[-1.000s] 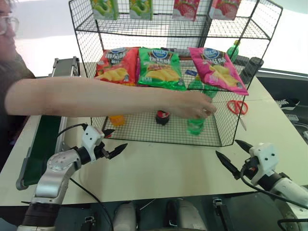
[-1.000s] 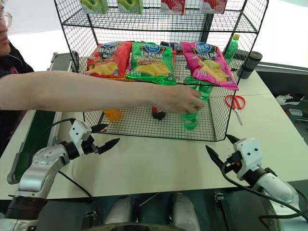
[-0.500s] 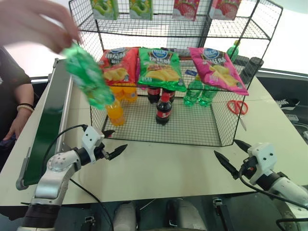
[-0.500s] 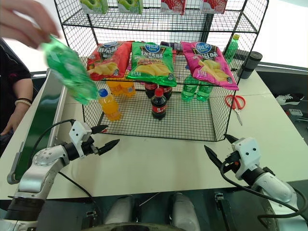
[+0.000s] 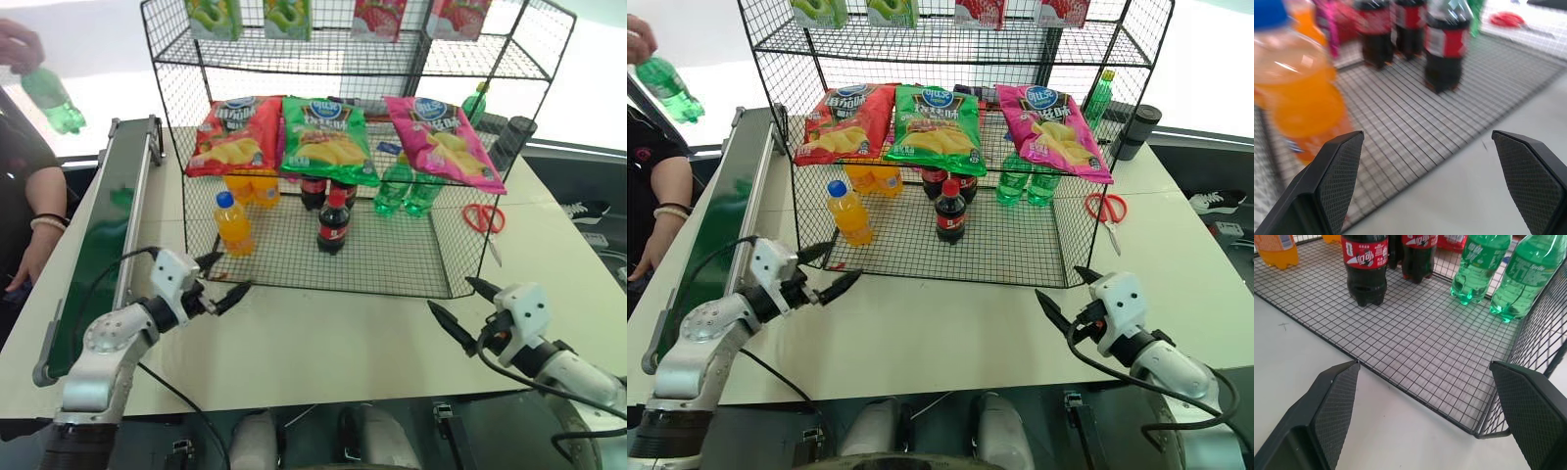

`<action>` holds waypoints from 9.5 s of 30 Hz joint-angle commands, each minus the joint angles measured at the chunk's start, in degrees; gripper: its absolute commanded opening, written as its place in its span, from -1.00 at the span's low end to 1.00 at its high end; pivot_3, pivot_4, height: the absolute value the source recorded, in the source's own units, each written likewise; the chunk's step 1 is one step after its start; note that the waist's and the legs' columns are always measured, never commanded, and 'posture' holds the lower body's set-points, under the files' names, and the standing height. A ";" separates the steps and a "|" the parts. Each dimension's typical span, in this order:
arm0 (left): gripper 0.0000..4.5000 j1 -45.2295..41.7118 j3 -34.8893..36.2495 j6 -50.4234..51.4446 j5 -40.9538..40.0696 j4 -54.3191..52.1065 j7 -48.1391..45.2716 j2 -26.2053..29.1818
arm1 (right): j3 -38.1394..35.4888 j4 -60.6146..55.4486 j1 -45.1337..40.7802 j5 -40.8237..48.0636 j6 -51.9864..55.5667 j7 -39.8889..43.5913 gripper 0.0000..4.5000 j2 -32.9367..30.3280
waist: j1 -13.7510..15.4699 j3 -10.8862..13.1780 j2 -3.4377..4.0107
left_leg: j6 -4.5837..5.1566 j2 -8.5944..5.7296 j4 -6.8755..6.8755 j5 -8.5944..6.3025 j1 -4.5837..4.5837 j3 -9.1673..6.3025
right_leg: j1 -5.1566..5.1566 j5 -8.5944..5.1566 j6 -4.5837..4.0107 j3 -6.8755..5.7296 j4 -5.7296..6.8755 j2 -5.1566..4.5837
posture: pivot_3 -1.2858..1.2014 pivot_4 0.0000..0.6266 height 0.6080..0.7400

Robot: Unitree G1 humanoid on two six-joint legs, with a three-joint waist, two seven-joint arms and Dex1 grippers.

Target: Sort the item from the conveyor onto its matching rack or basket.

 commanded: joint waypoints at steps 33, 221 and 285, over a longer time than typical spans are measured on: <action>1.00 -2.96 18.30 -2.85 0.65 14.48 19.98 -3.80 | 23.18 -10.33 -11.94 -0.14 5.28 -1.61 0.96 6.37 | 0.04 -0.12 -0.31 | -0.01 0.00 0.01 0.00 -0.03 -0.02 | -0.04 0.01 -0.01 -0.05 0.02 -0.01 | 0.03 -0.52 0.91; 0.96 -27.69 -28.16 -9.64 7.71 16.27 -27.02 -8.04 | 17.64 -10.91 -22.54 10.47 13.61 -4.79 0.35 6.39 | 0.07 0.08 -0.53 | -0.01 -0.16 0.35 0.04 -0.79 -0.43 | -0.41 0.13 -0.04 -0.44 0.11 0.18 | 0.03 -0.52 0.91; 1.00 -19.32 -18.75 -7.02 8.27 15.19 -14.32 -4.16 | -1.43 -2.78 -3.26 0.29 -2.22 -5.03 0.98 -0.24 | -0.09 -0.08 -0.27 | 0.01 -0.04 0.09 0.02 0.09 0.68 | -0.39 0.11 0.07 0.50 0.55 0.03 | 0.03 -0.52 0.91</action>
